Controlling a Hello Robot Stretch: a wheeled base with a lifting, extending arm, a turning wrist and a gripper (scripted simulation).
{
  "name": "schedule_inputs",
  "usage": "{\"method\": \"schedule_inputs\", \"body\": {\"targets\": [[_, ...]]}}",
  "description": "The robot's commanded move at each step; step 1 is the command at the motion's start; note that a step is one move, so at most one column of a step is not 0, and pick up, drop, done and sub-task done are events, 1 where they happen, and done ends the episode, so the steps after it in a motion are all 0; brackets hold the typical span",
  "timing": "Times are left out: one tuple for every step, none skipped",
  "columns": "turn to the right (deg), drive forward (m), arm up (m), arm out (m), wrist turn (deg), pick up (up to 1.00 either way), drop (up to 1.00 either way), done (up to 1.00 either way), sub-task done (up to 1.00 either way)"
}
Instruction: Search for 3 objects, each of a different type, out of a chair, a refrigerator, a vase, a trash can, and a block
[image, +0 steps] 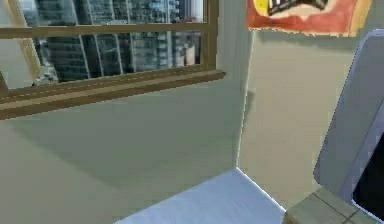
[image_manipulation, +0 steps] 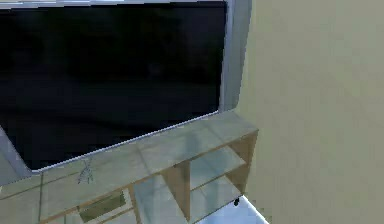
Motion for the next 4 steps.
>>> {"method": "schedule_inputs", "body": {"targets": [[-45.0,0.0,0.0,0.0,0.0,0.0,0.0,0.0,0.0],[-45.0,0.0,0.0,0.0,0.0,0.0,0.0,0.0,0.0],[-33.0,0.0,0.0,0.0,0.0,0.0,0.0,0.0,0.0],[0.0,1.0,0.0,0.0,0.0,0.0,0.0,0.0,0.0]]}}
